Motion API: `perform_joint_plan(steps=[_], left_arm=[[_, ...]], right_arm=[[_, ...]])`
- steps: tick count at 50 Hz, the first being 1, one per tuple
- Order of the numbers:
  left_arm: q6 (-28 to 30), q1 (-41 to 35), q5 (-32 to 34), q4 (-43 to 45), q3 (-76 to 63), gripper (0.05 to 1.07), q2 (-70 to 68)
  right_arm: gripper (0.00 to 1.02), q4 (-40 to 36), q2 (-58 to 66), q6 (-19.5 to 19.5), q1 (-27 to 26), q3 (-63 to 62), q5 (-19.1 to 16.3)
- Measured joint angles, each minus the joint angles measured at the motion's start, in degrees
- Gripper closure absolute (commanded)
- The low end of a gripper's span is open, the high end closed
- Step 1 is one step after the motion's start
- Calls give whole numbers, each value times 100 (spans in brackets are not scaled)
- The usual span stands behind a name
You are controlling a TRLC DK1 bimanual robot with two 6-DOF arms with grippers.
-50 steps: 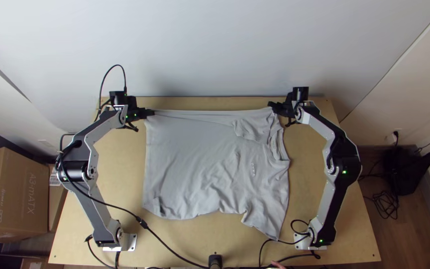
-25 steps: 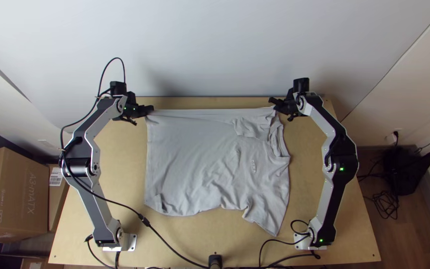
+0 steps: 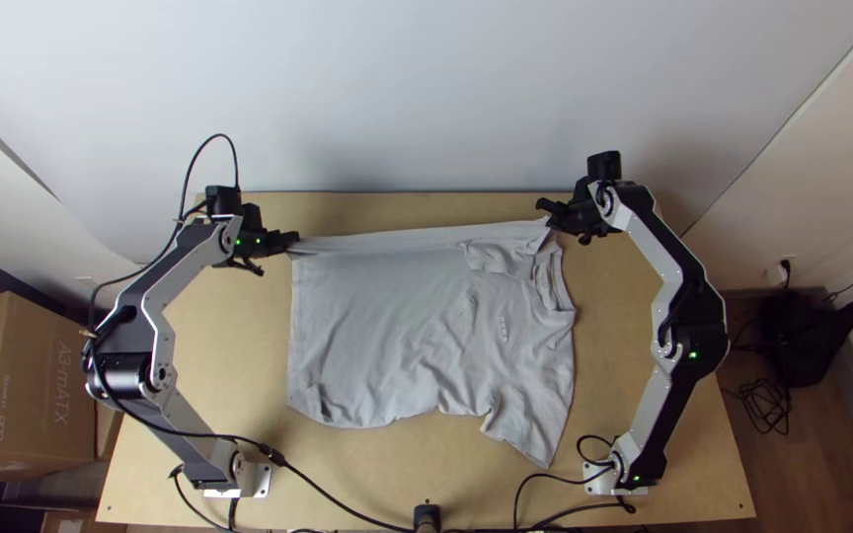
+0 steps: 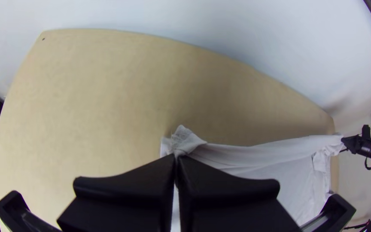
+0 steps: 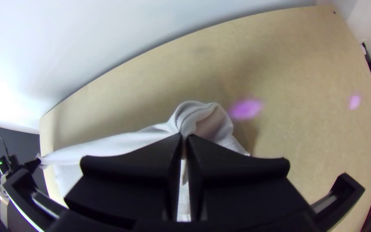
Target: Fold the t-shirt
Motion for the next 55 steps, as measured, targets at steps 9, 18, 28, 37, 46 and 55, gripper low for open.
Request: perform_joint_plan(steps=[9, 18, 28, 37, 46, 55], left_arm=[[-24, 0, 24, 225, -728, 105, -461], [-66, -31, 63, 393, -1222, 105, -876], [-131, -94, 66, 562, -1753, 105, -1283], [-151, -140, 59, 669, -2205, 105, -1438], [-173, -155, 42, 765, -2529, 105, -1580], [-173, -157, 42, 837, -2855, 70, -1888]], right_arm=[[100, 0, -428, -22, 26, -588, 2], [100, 28, -778, -44, 26, -1296, 2], [100, 238, -1141, -44, 63, -2039, 4], [100, 437, -1401, -44, 107, -2535, 4], [100, 616, -1547, -42, 129, -2931, 4], [79, 848, -1703, -42, 129, -3425, 11]])
